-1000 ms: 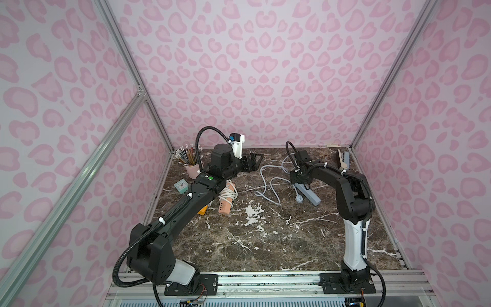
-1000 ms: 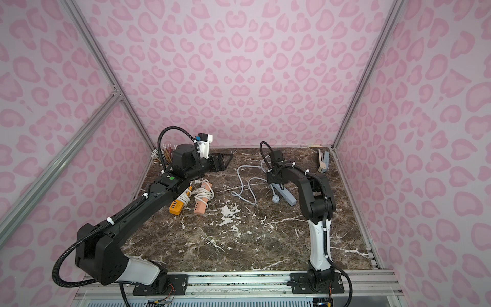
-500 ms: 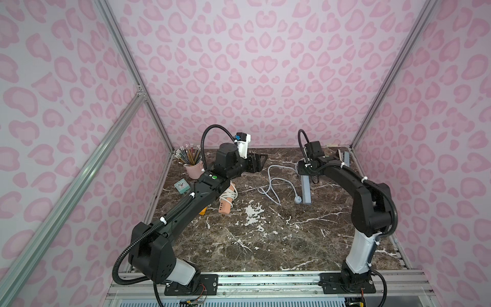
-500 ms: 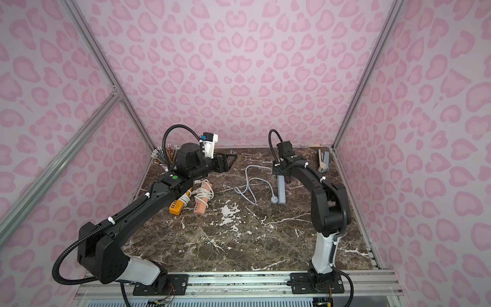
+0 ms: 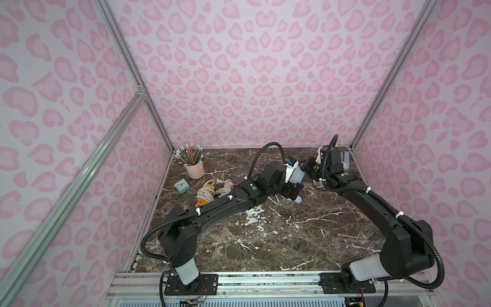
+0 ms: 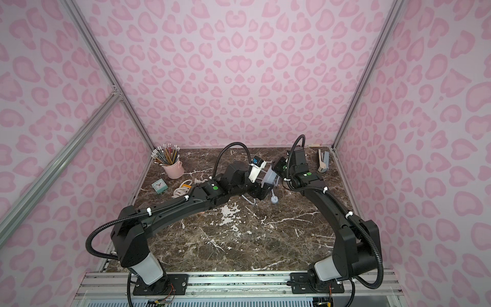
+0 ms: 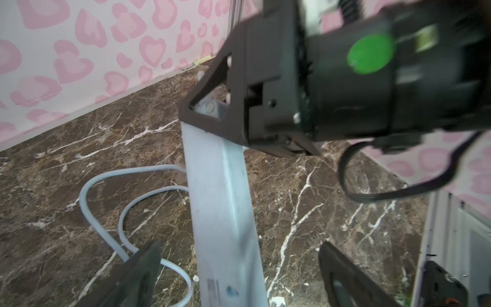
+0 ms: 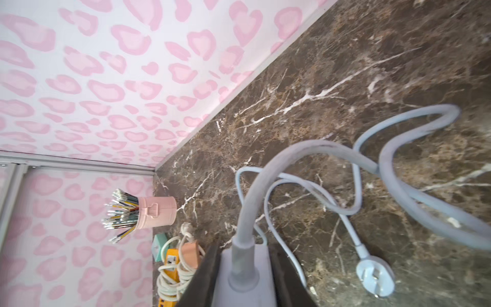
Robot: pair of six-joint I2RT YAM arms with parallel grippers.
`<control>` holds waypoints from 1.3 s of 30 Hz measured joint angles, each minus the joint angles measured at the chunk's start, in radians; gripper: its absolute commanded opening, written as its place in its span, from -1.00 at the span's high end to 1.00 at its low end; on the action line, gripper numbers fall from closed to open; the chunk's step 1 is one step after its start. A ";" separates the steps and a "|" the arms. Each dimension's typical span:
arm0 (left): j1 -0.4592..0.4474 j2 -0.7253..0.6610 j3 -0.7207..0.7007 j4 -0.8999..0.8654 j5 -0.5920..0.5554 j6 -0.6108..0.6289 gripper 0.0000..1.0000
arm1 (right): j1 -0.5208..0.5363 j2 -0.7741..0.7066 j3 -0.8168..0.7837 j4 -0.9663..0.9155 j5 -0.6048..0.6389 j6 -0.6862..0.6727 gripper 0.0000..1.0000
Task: Wrap the cord around the power strip
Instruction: Pick up the power strip from the center of the board.
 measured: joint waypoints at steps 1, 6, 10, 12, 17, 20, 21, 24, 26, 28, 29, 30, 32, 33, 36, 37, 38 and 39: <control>-0.006 0.010 0.001 -0.016 -0.025 0.014 -0.87 | 0.003 -0.011 -0.010 0.002 0.003 0.023 0.51; -0.047 0.023 -0.008 -0.074 -0.153 0.077 -0.81 | 0.003 -0.036 -0.020 0.007 0.049 0.082 0.51; -0.066 0.043 -0.010 -0.106 -0.263 0.120 -0.71 | 0.014 -0.037 -0.026 0.012 0.054 0.103 0.48; -0.068 0.045 -0.014 -0.114 -0.303 0.132 -0.60 | 0.027 -0.035 -0.026 0.013 0.057 0.115 0.46; -0.075 0.059 -0.013 -0.113 -0.362 0.180 -0.31 | 0.051 -0.033 -0.026 0.014 0.055 0.141 0.44; -0.077 0.075 -0.011 -0.114 -0.374 0.196 -0.11 | 0.052 -0.034 -0.024 0.014 0.060 0.150 0.44; -0.076 0.077 -0.010 -0.116 -0.377 0.203 -0.03 | 0.054 -0.035 -0.024 0.016 0.063 0.152 0.43; -0.076 0.080 -0.008 -0.120 -0.405 0.209 0.23 | 0.056 -0.038 -0.018 0.023 0.064 0.163 0.30; -0.076 0.080 -0.008 -0.117 -0.429 0.242 0.52 | 0.056 -0.038 -0.010 0.018 0.067 0.170 0.10; -0.077 0.080 -0.007 -0.114 -0.459 0.250 0.73 | 0.055 -0.038 0.002 0.001 0.069 0.168 -0.09; -0.076 0.080 -0.006 -0.114 -0.451 0.242 0.81 | 0.055 -0.038 0.009 -0.001 0.060 0.164 -0.17; -0.075 0.080 -0.005 -0.111 -0.454 0.241 0.88 | 0.056 -0.037 0.018 -0.002 0.051 0.161 -0.24; -0.065 0.080 0.007 -0.112 -0.455 0.242 0.94 | 0.056 -0.037 0.042 0.000 0.031 0.140 -0.33; -0.061 0.080 0.016 -0.112 -0.454 0.241 0.94 | 0.056 -0.037 0.049 0.003 0.023 0.133 -0.37; -0.032 0.082 0.048 -0.117 -0.418 0.227 0.94 | 0.043 -0.038 0.062 0.014 -0.011 0.103 -0.55; -0.019 0.084 0.056 -0.120 -0.401 0.220 0.94 | 0.035 -0.042 0.062 0.010 -0.029 0.090 -0.58; 0.000 0.085 0.064 -0.125 -0.379 0.211 0.93 | 0.020 -0.047 0.063 0.002 -0.040 0.069 -0.61; 0.017 0.085 0.068 -0.129 -0.362 0.203 0.93 | 0.006 -0.051 0.069 -0.012 -0.043 0.051 -0.61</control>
